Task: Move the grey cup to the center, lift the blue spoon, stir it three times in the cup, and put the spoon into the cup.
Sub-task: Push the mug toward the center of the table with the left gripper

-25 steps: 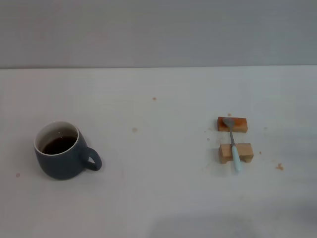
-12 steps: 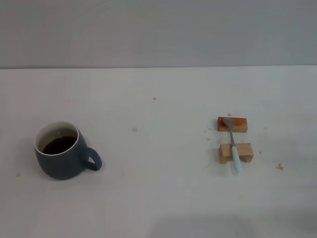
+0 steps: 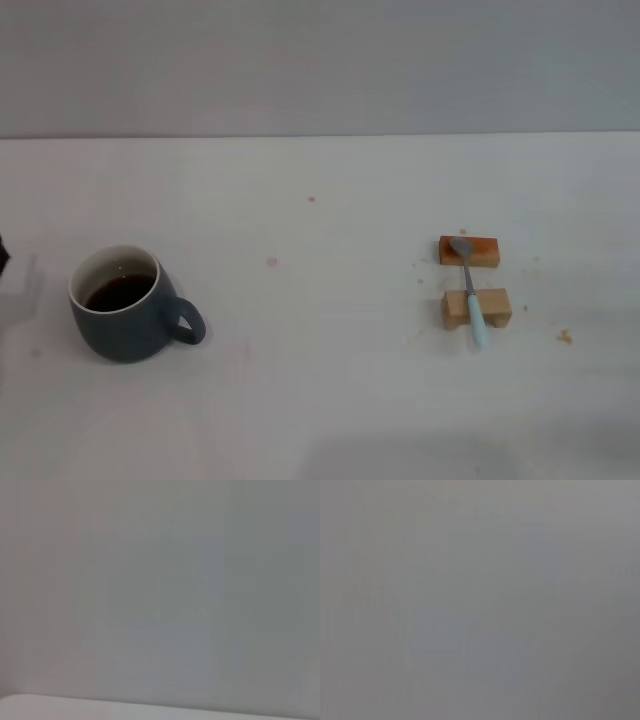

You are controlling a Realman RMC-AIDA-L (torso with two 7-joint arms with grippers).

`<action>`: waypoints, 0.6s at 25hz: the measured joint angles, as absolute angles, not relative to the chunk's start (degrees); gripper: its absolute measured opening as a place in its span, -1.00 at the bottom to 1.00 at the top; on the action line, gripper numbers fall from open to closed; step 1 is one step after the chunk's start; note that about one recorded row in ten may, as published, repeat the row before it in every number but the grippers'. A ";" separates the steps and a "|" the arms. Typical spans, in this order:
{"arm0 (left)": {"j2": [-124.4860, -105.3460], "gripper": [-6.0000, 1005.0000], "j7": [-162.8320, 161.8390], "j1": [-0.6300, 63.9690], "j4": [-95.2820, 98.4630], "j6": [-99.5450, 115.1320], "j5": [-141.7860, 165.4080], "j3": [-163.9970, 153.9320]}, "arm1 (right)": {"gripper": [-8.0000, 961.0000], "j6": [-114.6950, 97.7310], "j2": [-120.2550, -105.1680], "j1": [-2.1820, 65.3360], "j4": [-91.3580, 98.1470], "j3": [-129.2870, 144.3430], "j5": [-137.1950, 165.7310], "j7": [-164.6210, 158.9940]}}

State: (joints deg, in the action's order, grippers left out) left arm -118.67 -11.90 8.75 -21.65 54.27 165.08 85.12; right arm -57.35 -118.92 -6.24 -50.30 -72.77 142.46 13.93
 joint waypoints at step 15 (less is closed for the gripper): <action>-119.01 -0.04 -14.93 8.24 -22.21 54.37 164.94 78.42 | 0.75 -57.86 -118.83 -6.61 -51.64 -72.86 142.63 13.79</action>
State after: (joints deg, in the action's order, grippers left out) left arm -119.01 -14.93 8.24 -22.21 54.37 164.94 78.42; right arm -57.86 -118.83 -6.61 -51.64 -72.86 142.63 13.79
